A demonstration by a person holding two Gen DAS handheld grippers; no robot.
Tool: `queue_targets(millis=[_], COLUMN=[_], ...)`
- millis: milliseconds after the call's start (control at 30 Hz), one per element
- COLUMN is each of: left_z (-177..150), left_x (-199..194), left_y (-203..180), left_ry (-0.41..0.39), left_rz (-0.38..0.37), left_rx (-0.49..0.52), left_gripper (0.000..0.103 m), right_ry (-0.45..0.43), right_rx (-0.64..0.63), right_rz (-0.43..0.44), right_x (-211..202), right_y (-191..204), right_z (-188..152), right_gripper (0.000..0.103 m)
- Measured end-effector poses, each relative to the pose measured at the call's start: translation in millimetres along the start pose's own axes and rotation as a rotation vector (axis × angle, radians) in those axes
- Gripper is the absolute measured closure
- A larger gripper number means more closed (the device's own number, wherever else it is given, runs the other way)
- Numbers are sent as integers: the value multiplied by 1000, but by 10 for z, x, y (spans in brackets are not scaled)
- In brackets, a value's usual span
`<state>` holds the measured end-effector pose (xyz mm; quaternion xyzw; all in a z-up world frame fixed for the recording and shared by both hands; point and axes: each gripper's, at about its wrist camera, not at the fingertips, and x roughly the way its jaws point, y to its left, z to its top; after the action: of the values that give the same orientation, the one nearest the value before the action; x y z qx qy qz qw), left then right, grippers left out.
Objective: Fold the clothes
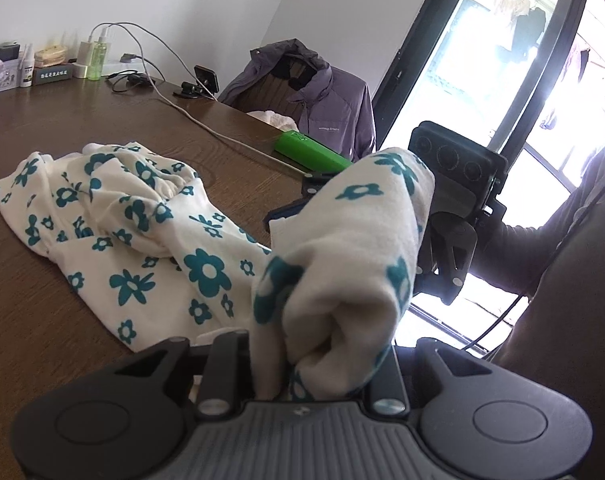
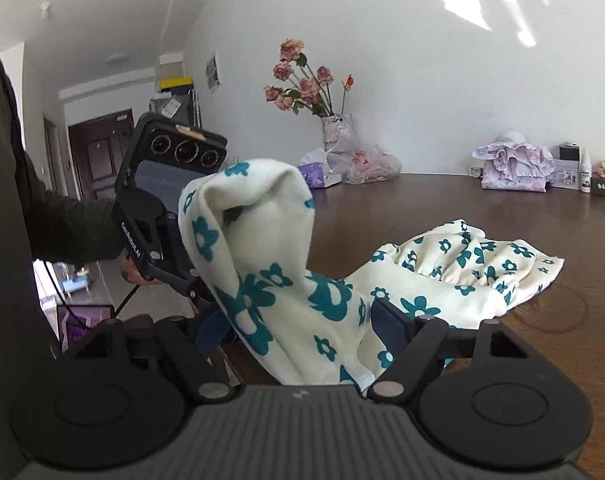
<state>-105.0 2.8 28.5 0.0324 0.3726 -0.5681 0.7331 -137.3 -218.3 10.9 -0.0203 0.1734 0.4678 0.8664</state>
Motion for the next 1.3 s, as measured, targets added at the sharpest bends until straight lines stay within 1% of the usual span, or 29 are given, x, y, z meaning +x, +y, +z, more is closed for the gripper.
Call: queue_targets(millis=[100,167,200,233,300,367,500,567,600,633,667,700,733,767,800,833,867,900,933,967,1033,1067,1100,1133,1167,1233,1300], left_z=[7,-7,-18,-35,-77,-122,-159,-119,-103,-100,-102,-95,-81,-67,-52,-37,-22,-3,20,46,109,149,203,265,334,487,595], left_x=[13,14,6,-14,-56,-62,-74,-102,-106,-112,-121,-130,-140,-149,-157,-164,-172,-186,-204,-224,-281,-320,-360,-401,-434,-474,-476], left_y=[42,79,98,112,130,149,209,275,319,363,404,444,481,535,602,669,737,780,802,810,788,768,745,718,684,573,356], left_ry=[12,10,5,-8,-44,-81,-126,-137,-136,-143,-154,-163,-171,-175,-177,-178,-179,-186,-197,-202,-213,-222,-232,-242,-251,-277,-343], left_rz=[-20,-20,-20,-21,-26,-31,-26,-14,-14,-14,-16,-20,-26,-28,-29,-29,-30,-18,3,25,72,100,137,184,252,415,536], left_rx=[-11,-34,-50,-68,-105,-151,-219,-287,-330,-370,-408,-443,-477,-526,-586,-647,-707,-736,-739,-734,-703,-682,-652,-616,-585,-502,-358], left_gripper=[79,80,80,79,79,77,75,74,74,74,77,79,81,81,81,77,70,70,68,63,56,52,50,47,42,42,45], right_ry=[27,35,47,66,98,95,87,50,33,34,38,42,65,77,70,60,61,62,67,83,99,106,111,113,113,63,9], right_rx=[-46,-42,10,78,201,347,570,584,563,536,507,479,488,518,524,527,542,560,584,606,634,649,654,637,616,530,402], right_rz=[39,68,111,122,136,145,148,105,70,55,43,31,33,25,13,-1,-7,-14,-24,-20,-32,-44,-53,-81,-112,-187,-314], right_x=[1,7,2,-10,-32,-48,-18,-48,-76,-74,-68,-63,-23,14,21,22,24,32,43,66,100,114,118,102,85,-31,-117], right_y=[11,-13,-60,-94,-151,-225,-376,-392,-378,-356,-334,-312,-325,-358,-382,-404,-442,-480,-517,-556,-587,-598,-600,-589,-576,-530,-424], right_z=[35,31,29,23,-5,-96,-200,-177,-162,-156,-151,-146,-143,-124,-89,-52,-16,-1,-2,-10,1,10,19,38,59,145,316], right_gripper=[25,52,79,82,83,83,81,63,36,21,24,57,90,90,90,90,90,90,90,90,88,85,78,65,60,58,59])
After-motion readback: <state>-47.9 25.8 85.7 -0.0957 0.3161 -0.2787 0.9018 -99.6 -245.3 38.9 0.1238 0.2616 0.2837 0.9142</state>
